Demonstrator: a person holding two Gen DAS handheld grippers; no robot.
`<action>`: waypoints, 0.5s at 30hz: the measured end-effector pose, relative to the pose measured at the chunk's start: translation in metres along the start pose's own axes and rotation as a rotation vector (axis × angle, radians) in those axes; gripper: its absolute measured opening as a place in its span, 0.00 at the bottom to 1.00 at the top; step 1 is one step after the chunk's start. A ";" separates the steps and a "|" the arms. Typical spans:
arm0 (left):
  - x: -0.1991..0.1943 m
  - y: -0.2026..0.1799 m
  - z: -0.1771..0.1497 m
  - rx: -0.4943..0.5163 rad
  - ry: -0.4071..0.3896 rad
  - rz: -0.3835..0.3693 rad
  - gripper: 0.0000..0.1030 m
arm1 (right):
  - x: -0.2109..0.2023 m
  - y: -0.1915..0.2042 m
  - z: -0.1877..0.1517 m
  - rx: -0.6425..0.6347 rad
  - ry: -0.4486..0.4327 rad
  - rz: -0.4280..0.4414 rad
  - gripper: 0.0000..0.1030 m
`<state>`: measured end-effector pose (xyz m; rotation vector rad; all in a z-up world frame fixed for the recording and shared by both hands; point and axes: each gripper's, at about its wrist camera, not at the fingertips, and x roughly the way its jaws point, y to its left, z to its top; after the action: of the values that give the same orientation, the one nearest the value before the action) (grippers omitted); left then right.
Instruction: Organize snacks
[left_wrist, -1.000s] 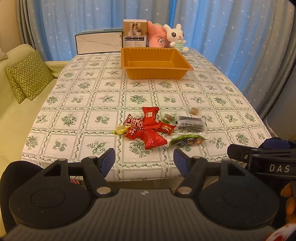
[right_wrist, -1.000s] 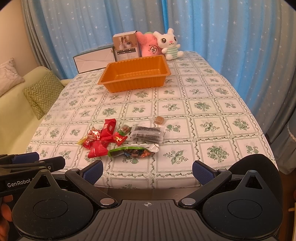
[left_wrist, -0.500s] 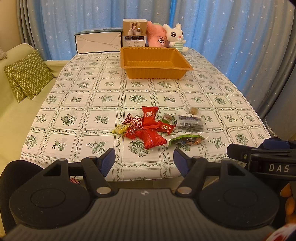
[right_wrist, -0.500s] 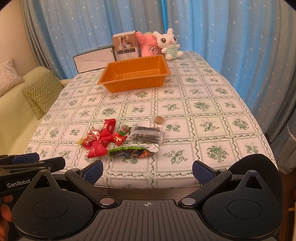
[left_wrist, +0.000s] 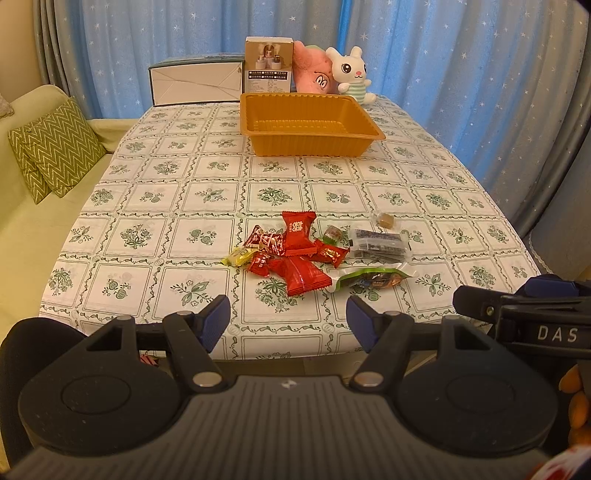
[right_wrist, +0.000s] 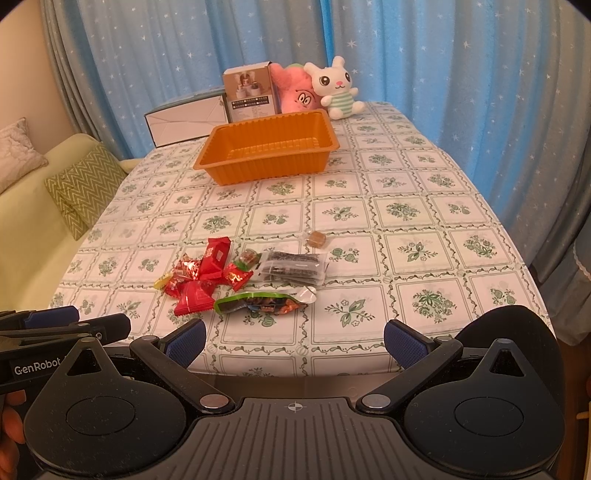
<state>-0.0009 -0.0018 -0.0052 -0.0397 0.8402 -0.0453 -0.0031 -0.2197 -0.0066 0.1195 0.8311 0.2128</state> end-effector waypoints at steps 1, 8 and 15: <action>0.000 0.000 0.000 0.000 0.000 0.000 0.65 | 0.000 0.000 0.000 0.000 0.000 0.000 0.99; 0.001 0.000 0.000 -0.001 0.000 -0.002 0.65 | 0.000 0.000 0.000 0.000 0.001 0.001 0.99; 0.001 0.000 -0.001 -0.002 0.000 -0.003 0.65 | 0.001 0.000 0.000 0.001 0.001 0.000 0.99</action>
<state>-0.0006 -0.0020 -0.0063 -0.0430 0.8402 -0.0470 -0.0028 -0.2198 -0.0074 0.1207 0.8325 0.2129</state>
